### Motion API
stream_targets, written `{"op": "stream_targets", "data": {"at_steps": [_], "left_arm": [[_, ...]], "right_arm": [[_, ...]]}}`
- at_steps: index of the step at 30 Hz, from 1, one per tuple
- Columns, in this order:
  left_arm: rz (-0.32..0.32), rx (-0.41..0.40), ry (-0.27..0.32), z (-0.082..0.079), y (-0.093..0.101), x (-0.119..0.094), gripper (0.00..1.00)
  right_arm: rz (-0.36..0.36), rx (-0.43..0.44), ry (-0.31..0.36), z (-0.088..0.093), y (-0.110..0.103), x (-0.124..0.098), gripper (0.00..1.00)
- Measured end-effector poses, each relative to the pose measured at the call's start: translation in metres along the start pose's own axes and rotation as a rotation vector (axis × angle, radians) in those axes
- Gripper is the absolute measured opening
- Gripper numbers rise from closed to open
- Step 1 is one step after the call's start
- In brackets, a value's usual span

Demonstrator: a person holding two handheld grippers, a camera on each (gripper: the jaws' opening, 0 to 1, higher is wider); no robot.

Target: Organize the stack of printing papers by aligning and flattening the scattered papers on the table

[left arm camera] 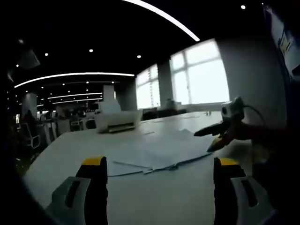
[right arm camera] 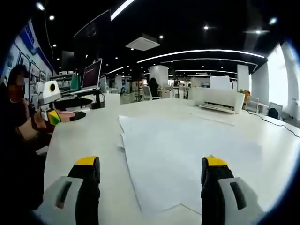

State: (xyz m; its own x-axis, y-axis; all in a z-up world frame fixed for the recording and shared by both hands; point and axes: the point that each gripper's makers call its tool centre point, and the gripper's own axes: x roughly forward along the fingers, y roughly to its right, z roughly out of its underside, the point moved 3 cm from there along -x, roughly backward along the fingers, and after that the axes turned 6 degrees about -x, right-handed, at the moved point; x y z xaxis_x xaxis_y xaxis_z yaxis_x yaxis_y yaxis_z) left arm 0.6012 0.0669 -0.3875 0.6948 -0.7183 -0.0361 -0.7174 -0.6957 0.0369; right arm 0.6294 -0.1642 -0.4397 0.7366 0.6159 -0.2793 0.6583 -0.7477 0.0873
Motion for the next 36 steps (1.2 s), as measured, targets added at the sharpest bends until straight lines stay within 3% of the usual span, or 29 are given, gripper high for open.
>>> {"op": "stream_targets", "data": {"at_steps": [14,19,27,31,36], "left_arm": [[0.009,0.012,-0.003,-0.001,0.002,0.0,0.96],[0.016,0.013,0.0,-0.003,0.004,0.0,0.96],[0.018,0.018,-0.005,-0.001,0.006,0.0,0.96],[0.016,0.019,-0.005,-0.001,0.005,0.0,0.96],[0.018,0.021,-0.005,-0.001,0.006,0.0,0.95]], "right_arm": [[-0.049,0.006,-0.03,0.003,-0.014,0.032,0.82],[-0.038,-0.017,-0.047,0.006,-0.013,0.037,0.8],[-0.027,0.016,-0.064,0.009,-0.006,0.043,0.77],[-0.001,-0.019,-0.06,0.008,-0.004,0.044,0.71],[0.009,-0.045,-0.095,0.016,-0.002,0.049,0.71]]}}
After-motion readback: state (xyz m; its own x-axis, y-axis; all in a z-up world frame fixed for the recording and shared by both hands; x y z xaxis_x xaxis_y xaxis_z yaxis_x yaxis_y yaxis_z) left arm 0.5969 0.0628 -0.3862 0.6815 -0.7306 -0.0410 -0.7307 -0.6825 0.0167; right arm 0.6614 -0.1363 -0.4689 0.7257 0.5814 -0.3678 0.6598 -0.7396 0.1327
